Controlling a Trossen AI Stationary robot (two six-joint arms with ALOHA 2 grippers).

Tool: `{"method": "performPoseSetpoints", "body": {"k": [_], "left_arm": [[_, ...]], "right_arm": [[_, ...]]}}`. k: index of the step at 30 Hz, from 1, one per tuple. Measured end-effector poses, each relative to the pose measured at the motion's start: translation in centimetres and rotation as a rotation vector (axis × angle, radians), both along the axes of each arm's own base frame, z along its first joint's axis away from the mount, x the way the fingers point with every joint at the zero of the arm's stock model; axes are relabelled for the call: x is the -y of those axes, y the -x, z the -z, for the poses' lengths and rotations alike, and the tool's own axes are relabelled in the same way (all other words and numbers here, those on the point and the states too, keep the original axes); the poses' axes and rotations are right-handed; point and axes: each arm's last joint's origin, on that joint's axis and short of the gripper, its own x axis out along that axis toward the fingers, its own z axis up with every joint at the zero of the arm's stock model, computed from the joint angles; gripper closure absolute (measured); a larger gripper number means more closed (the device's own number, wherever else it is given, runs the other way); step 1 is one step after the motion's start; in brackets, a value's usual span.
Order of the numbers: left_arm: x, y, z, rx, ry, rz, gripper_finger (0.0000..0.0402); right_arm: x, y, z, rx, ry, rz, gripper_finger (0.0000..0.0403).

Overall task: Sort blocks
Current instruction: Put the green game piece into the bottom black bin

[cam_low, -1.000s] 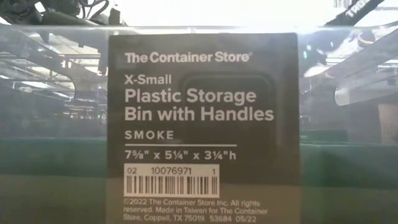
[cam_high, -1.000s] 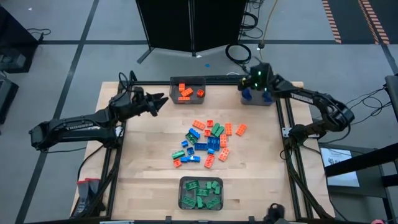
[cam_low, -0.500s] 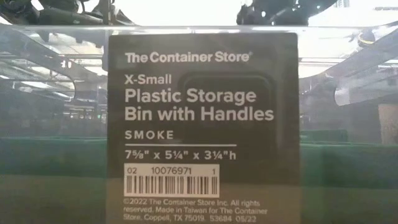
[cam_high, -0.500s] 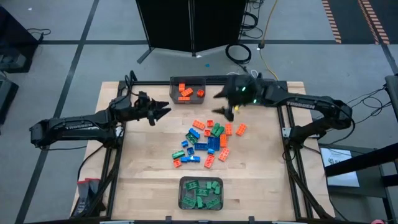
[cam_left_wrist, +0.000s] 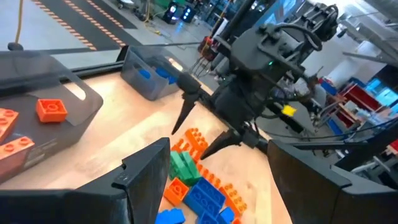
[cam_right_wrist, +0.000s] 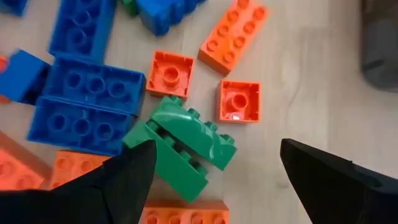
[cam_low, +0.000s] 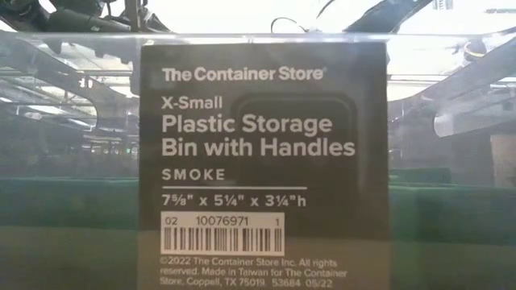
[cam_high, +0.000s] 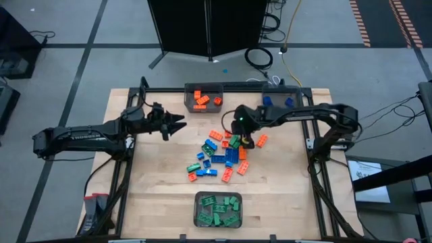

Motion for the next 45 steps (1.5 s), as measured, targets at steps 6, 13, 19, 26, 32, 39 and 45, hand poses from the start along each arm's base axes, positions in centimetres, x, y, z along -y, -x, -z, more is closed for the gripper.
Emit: {"method": "performPoseSetpoints", "body": {"k": [6, 13, 19, 26, 32, 39, 45], "left_arm": [[0.2, -0.1, 0.1, -0.009, 0.002, 0.014, 0.0132], [0.4, -0.1, 0.3, -0.028, 0.008, 0.019, 0.0132], [0.3, -0.1, 0.3, -0.029, 0.007, 0.017, 0.0132], [0.3, -0.1, 0.3, -0.029, 0.007, 0.016, 0.0132], [0.3, 0.0, 0.3, -0.029, 0.007, 0.013, 0.0132], [0.3, 0.0, 0.3, -0.032, 0.008, 0.013, 0.0132], [0.3, 0.0, 0.5, -0.047, 0.011, 0.010, 0.0132]], "right_arm": [[-0.4, -0.7, 2.4, -0.078, -0.021, -0.012, 0.0065], [-0.5, -1.0, 3.0, -0.087, -0.027, -0.020, 0.0065], [0.7, -0.7, 3.0, -0.107, 0.059, 0.109, 0.0065], [1.8, -0.2, 2.6, -0.090, 0.015, 0.283, 0.0065], [1.5, 0.0, 2.4, -0.083, -0.039, 0.219, 0.0065], [1.1, -0.5, 3.0, -0.089, -0.017, 0.125, 0.0065], [1.2, -0.8, 3.3, -0.071, -0.015, 0.122, 0.0065]]}}
